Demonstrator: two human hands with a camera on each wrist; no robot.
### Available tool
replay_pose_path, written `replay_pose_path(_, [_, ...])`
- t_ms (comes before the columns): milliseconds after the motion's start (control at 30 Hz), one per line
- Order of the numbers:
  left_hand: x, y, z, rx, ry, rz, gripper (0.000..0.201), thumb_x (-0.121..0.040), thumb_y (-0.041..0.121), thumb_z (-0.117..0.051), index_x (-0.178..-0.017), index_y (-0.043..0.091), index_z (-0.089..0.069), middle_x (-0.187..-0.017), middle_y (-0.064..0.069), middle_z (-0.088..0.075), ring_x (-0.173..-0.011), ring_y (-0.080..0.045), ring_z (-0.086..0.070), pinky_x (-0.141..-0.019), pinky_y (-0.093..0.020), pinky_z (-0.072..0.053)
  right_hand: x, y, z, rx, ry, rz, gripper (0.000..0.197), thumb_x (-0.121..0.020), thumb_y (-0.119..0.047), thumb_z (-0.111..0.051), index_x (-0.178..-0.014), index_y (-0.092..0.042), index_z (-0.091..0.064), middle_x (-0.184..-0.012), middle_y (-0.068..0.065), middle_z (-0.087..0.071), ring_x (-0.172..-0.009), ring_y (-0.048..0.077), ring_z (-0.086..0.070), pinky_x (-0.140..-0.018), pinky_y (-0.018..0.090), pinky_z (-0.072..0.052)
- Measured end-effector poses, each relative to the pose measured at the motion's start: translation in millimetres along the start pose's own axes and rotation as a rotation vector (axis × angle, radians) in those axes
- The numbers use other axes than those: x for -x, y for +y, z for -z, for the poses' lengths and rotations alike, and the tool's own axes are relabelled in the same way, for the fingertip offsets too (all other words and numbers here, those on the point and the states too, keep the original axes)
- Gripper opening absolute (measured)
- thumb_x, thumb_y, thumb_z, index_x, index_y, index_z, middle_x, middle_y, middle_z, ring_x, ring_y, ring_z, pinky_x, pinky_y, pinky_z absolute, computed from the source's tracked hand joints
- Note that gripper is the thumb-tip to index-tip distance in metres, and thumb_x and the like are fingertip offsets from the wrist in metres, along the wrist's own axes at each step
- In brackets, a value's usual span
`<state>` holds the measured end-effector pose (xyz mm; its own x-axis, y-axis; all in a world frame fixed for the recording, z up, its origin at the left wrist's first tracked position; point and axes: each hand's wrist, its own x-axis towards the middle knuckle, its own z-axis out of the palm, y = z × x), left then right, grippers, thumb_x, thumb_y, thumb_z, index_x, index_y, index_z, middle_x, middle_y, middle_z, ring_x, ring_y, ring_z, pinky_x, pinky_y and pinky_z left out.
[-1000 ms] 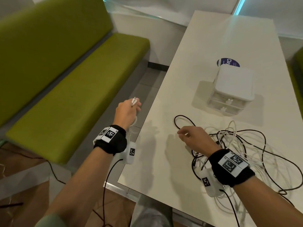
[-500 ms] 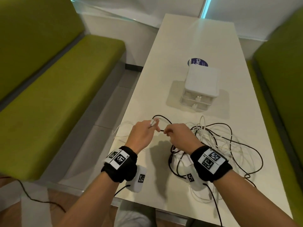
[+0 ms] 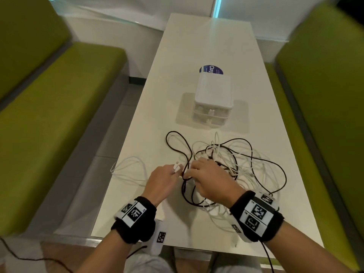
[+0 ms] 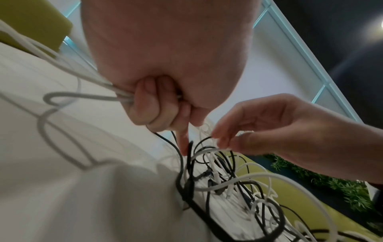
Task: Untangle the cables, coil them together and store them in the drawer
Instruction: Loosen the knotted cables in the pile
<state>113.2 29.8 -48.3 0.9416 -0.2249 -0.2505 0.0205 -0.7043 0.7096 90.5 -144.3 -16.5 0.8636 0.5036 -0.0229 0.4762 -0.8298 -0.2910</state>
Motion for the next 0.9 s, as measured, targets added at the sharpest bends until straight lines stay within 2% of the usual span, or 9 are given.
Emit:
replay_pose_path(100, [0, 2, 0, 0.046, -0.001, 0.042, 0.041, -0.100, 0.040, -0.042, -0.083, 0.011, -0.065, -0.074, -0.005, -0.066, -0.072, -0.025, -0.058, -0.065, -0.037, -0.042, -8, -4, -13, 0.117, -0.092, -0.011, 0.036, -0.082, -0.012, -0.066, -0.115, -0.026, -0.067, -0.101, 0.003, -0.051, -0.097, 0.024, -0.047, -0.077, 0.037, -0.037])
replay_pose_path(167, [-1, 1, 0, 0.054, -0.027, 0.067, 0.038, -0.097, 0.036, -0.045, -0.072, 0.011, -0.057, -0.069, -0.006, -0.061, -0.066, -0.022, -0.051, -0.059, -0.035, -0.036, -11, -5, -19, 0.153, -0.064, -0.010, 0.033, -0.076, -0.014, -0.073, -0.105, -0.029, -0.069, -0.097, 0.002, -0.050, -0.093, 0.024, -0.048, -0.074, 0.038, -0.040])
replay_pose_path(300, [-6, -1, -1, -0.021, -0.091, 0.067, 0.032, -0.095, 0.028, -0.045, -0.066, 0.015, -0.050, -0.068, -0.006, -0.057, -0.067, -0.026, -0.051, -0.057, -0.035, -0.033, -11, -1, -26, 0.158, 0.015, 0.020, 0.029, -0.069, -0.012, -0.078, -0.092, -0.027, -0.069, -0.088, 0.000, -0.048, -0.083, 0.022, -0.050, -0.067, 0.036, -0.042])
replay_pose_path(467, [-9, -1, 0, -0.053, -0.087, 0.070, 0.031, -0.097, 0.029, -0.044, -0.085, 0.009, -0.065, -0.077, -0.008, -0.064, -0.077, -0.030, -0.059, -0.062, -0.036, -0.038, -8, -1, -29, 0.214, 0.043, 0.096, 0.012, -0.070, -0.015, -0.077, -0.078, -0.021, -0.069, -0.089, 0.002, -0.053, -0.082, 0.023, -0.054, -0.067, 0.038, -0.044])
replay_pose_path(633, [-3, 7, 10, 0.011, -0.018, 0.052, 0.031, -0.098, 0.033, -0.043, -0.089, 0.015, -0.067, -0.077, -0.004, -0.062, -0.078, -0.026, -0.057, -0.067, -0.036, -0.039, -7, 10, -19, -0.128, 0.095, 0.018, 0.010, -0.087, -0.024, -0.068, -0.096, -0.027, -0.071, -0.103, -0.003, -0.058, -0.095, 0.016, -0.054, -0.081, 0.034, -0.043])
replay_pose_path(700, [0, 11, 15, 0.101, 0.056, 0.003, 0.029, -0.099, 0.036, -0.043, -0.090, 0.021, -0.066, -0.079, -0.007, -0.065, -0.078, -0.026, -0.058, -0.071, -0.038, -0.043, -6, 14, -12, -0.298, 0.157, -0.052, 0.013, -0.091, -0.017, -0.063, -0.102, -0.023, -0.069, -0.102, -0.006, -0.060, -0.095, 0.012, -0.054, -0.082, 0.027, -0.043])
replay_pose_path(767, [3, 15, 20, 0.221, 0.146, -0.058, 0.025, -0.100, 0.035, -0.044, -0.091, 0.028, -0.066, -0.075, -0.010, -0.064, -0.065, -0.022, -0.054, -0.065, -0.037, -0.043, -6, 15, -5, -0.377, 0.198, -0.103, 0.016, -0.093, -0.011, -0.061, -0.104, -0.020, -0.068, -0.100, -0.007, -0.062, -0.093, 0.012, -0.057, -0.080, 0.026, -0.045])
replay_pose_path(833, [6, 23, 24, 0.312, 0.189, -0.096, 0.022, -0.100, 0.033, -0.046, -0.091, 0.030, -0.067, -0.062, 0.003, -0.058, -0.055, -0.013, -0.045, -0.057, -0.029, -0.036, -10, 15, -1, -0.384, 0.188, -0.129, 0.014, -0.092, -0.013, -0.062, -0.101, -0.020, -0.069, -0.097, -0.009, -0.062, -0.090, 0.013, -0.060, -0.079, 0.029, -0.048])
replay_pose_path(900, [7, 27, 24, 0.312, 0.166, -0.098, 0.026, -0.099, 0.038, -0.048, -0.088, 0.024, -0.067, -0.066, 0.008, -0.062, -0.060, -0.011, -0.050, -0.061, -0.027, -0.040, -13, 14, 0, -0.378, 0.180, -0.142, 0.008, -0.090, -0.018, -0.066, -0.096, -0.022, -0.070, -0.094, -0.010, -0.061, -0.086, 0.011, -0.060, -0.077, 0.030, -0.048])
